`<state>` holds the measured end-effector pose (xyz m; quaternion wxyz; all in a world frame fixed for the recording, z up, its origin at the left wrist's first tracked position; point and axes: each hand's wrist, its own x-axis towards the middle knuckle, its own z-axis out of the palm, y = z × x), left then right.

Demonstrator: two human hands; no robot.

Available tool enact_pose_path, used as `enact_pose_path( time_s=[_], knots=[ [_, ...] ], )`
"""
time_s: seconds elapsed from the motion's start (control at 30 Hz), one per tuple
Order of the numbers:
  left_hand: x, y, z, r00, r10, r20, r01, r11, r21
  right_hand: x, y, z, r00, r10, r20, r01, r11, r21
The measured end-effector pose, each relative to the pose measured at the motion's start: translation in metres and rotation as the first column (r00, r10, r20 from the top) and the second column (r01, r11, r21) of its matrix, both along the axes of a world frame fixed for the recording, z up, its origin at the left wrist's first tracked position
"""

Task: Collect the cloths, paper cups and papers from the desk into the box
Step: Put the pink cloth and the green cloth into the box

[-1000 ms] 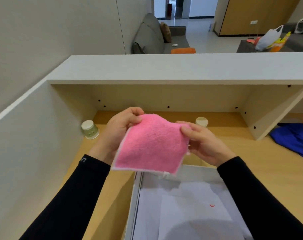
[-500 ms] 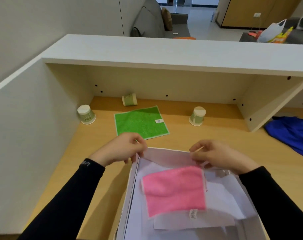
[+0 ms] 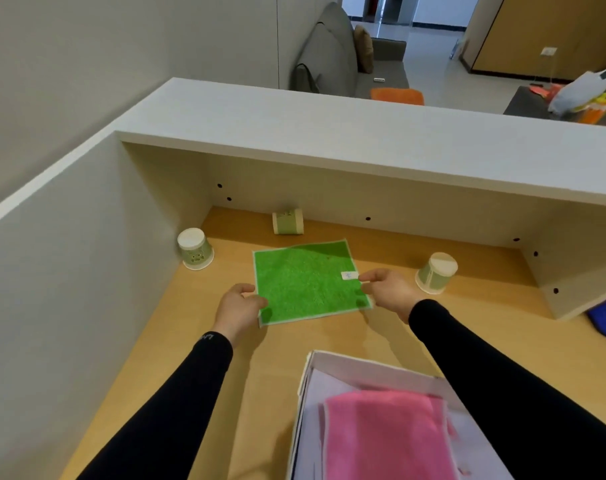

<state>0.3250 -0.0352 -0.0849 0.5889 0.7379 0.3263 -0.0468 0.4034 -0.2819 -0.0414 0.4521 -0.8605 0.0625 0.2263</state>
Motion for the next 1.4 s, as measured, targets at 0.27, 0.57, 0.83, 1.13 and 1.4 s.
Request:
enact_pose_path(
  time_s=[0.27,0.57,0.83,1.13,1.4],
  knots=[
    [0.033,0.004,-0.020,0.997,0.079,-0.010,-0.079,0.967,-0.244,0.037,0.027,-0.039,0.995,0.010,-0.103,-0.010,1.000,0.002],
    [0.035,0.000,-0.026,0.992,-0.099,-0.078,0.075,0.961,-0.267,0.042,0.030,-0.061,0.991,-0.104,-0.079,0.095,0.990,-0.107],
    [0.011,0.003,-0.002,0.887,-0.455,-0.075,0.460,0.885,0.071,0.032,0.038,-0.067,0.987,-0.140,-0.085,0.130,0.986,-0.108],
    [-0.019,0.039,0.038,0.958,-0.273,0.088,0.253,0.949,0.188,0.009,0.019,0.001,0.981,0.137,-0.140,-0.109,0.976,0.190],
    [-0.020,0.016,0.098,0.922,-0.296,0.252,0.244,0.945,0.217,-0.052,-0.045,0.074,0.950,0.156,0.269,-0.175,0.983,0.047]
  ],
)
